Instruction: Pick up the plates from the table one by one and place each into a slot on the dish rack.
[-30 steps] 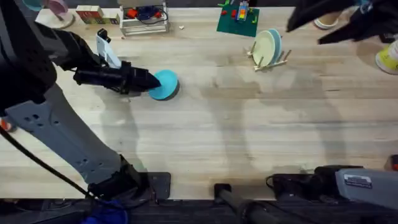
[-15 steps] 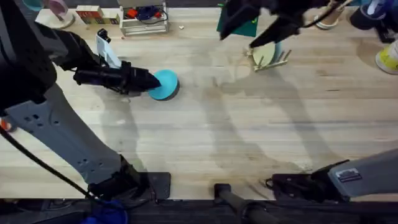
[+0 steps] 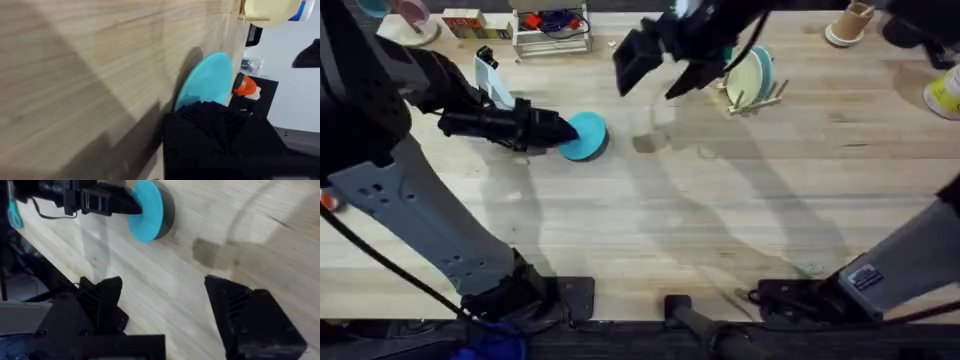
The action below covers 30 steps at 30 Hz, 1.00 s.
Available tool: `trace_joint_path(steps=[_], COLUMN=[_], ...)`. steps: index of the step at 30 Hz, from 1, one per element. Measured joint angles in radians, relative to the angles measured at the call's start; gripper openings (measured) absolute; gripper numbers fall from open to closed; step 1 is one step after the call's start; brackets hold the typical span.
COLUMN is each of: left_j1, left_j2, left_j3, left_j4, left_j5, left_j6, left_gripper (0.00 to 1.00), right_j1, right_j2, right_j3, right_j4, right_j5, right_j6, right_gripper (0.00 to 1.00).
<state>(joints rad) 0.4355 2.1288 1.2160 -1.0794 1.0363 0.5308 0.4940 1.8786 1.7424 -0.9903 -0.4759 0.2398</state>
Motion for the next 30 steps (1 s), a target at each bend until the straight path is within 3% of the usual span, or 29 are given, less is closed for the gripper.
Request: trace_joint_path(steps=[30], left_j1=[0.0], left_j2=[0.0], left_j3=[0.0], left_j4=[0.0], left_j5=[0.0], left_j6=[0.0], left_gripper=[0.04], right_j1=[0.147], right_j2=[0.323], right_j3=[0.0], right_j4=[0.353], right_j5=[-0.004], right_j6=[0.234], right_gripper=[0.994])
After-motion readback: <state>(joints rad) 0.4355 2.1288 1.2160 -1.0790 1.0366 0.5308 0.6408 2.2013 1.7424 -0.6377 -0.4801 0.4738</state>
